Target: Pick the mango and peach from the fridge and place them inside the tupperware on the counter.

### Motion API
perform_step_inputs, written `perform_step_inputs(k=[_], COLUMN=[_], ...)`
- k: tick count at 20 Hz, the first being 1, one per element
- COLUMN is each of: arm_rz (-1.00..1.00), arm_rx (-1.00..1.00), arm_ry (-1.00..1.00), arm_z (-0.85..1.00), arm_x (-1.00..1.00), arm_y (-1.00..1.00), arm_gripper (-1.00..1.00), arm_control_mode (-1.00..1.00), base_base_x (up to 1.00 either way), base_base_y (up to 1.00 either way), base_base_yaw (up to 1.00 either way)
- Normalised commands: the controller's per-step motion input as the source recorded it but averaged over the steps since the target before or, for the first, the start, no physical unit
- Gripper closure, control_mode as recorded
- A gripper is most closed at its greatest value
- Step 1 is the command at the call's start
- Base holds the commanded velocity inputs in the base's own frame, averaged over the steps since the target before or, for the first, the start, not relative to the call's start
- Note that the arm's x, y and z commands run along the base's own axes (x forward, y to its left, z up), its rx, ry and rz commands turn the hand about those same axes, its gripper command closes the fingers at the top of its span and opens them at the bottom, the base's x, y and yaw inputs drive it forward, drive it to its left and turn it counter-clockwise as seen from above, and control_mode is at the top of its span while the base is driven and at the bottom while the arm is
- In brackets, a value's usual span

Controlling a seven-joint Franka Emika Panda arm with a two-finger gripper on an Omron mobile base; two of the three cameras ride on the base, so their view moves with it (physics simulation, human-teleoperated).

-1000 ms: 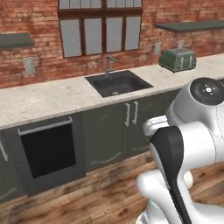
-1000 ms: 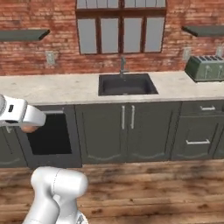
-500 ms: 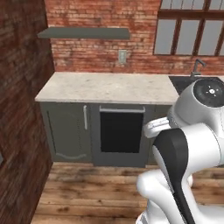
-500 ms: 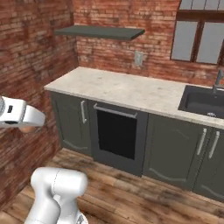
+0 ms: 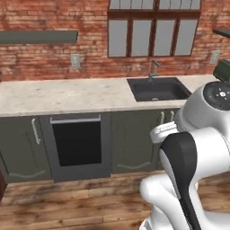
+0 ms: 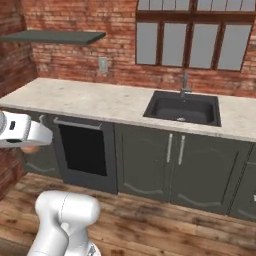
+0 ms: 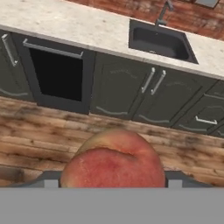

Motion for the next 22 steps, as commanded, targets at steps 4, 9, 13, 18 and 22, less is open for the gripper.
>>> perform_step_inputs(k=[4, 9, 13, 18, 22], arm_rz=[0.00, 0.00, 0.00, 0.00, 0.00], arm_rx=[0.00, 0.00, 0.00, 0.00, 0.00], arm_ry=[0.00, 0.00, 0.00, 0.00, 0.00], arm_z=[0.00, 0.00, 0.00, 0.00, 0.00], arm_x=[0.00, 0.00, 0.00, 0.00, 0.00], arm_y=[0.00, 0.00, 0.00, 0.00, 0.00], arm_gripper=[1.00, 1.00, 1.00, 1.00, 1.00], arm_control_mode=[1.00, 1.00, 1.00, 1.00, 1.00], base_base_x=[0.22, 0.16, 0.25, 0.29, 0.39], base_base_y=[-1.00, -1.00, -0.99, -1.00, -1.00], base_base_yaw=[-0.18, -0.19, -0.50, -0.45, -0.09])
